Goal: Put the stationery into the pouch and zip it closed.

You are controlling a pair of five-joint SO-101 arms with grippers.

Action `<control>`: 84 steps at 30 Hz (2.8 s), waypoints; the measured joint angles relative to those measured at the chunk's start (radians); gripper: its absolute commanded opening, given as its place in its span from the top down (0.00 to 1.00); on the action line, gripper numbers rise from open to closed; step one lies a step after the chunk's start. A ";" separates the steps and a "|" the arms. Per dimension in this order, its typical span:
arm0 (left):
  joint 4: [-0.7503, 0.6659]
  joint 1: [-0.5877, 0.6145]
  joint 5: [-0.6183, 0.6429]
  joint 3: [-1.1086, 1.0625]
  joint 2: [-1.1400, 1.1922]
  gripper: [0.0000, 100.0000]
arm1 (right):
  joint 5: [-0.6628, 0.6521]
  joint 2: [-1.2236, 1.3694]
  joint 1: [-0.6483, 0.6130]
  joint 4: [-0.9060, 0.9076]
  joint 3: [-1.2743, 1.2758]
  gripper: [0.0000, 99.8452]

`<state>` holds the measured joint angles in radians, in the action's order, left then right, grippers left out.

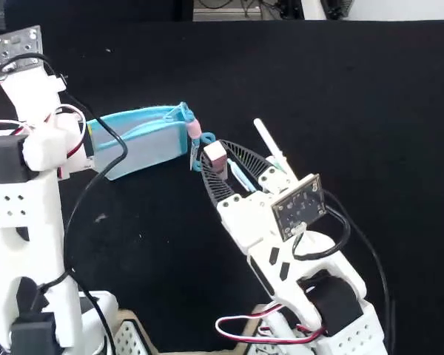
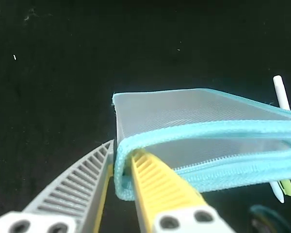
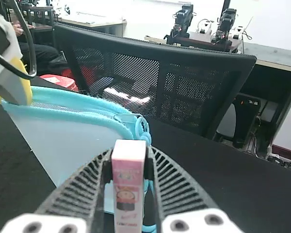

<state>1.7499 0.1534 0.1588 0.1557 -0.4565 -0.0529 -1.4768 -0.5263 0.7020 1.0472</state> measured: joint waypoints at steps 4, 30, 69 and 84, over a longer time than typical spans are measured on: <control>0.000 0.002 -0.003 -0.037 0.041 0.87 | 0.000 0.000 0.000 0.000 0.000 0.99; -0.051 -0.150 -0.003 -0.288 -0.325 0.97 | 0.000 0.000 -0.195 -0.078 0.000 0.99; -0.256 -0.175 -0.005 -0.678 -0.474 0.97 | 0.003 -0.264 -0.358 -0.554 0.439 0.99; -0.247 -0.176 -0.005 -0.680 -0.474 0.97 | 0.003 -0.269 -0.308 -0.706 0.565 0.99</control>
<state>1.5029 -0.0230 0.1542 -0.5240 -0.9306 -0.0499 -1.7453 -0.8347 -0.0038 1.6118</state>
